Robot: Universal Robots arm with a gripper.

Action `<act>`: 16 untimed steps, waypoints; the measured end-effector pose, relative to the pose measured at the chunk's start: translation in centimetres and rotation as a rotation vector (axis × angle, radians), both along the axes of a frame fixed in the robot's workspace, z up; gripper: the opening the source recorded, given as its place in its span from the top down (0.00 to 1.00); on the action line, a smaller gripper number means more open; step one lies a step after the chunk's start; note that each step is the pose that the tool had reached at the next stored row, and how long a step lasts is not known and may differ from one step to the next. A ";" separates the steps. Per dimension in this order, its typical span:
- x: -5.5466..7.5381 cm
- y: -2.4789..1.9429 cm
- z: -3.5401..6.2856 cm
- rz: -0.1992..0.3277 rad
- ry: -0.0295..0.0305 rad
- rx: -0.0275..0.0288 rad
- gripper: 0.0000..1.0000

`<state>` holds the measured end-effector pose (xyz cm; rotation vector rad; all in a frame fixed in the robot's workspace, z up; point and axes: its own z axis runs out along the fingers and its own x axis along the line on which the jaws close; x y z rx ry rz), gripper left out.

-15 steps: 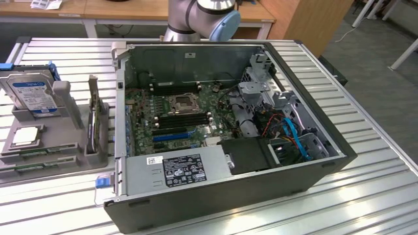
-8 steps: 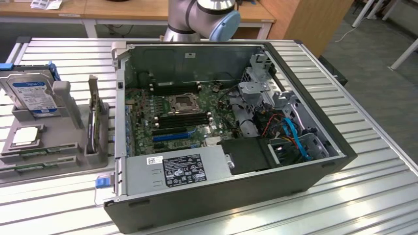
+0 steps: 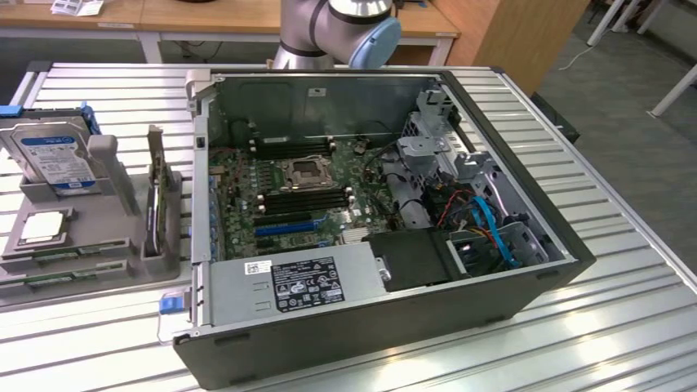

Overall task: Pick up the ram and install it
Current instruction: 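Pick up the ram and move it above insertion slot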

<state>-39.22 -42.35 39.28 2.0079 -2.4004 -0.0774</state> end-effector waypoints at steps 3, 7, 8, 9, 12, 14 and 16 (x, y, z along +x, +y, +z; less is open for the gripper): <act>0.0 0.00 0.00 0.000 0.0000 0.0000 0.90; 0.0 0.00 0.00 0.000 0.0000 0.0000 0.84; 0.0 0.00 0.00 0.000 0.0000 0.0000 0.77; 0.0 0.00 0.00 0.000 0.0000 0.0000 0.71; 0.0 0.00 0.00 0.000 0.0000 0.0000 0.71; 0.0 0.00 0.00 0.000 0.0000 0.0000 0.71; 0.0 0.00 0.00 0.000 -0.0001 0.0000 0.71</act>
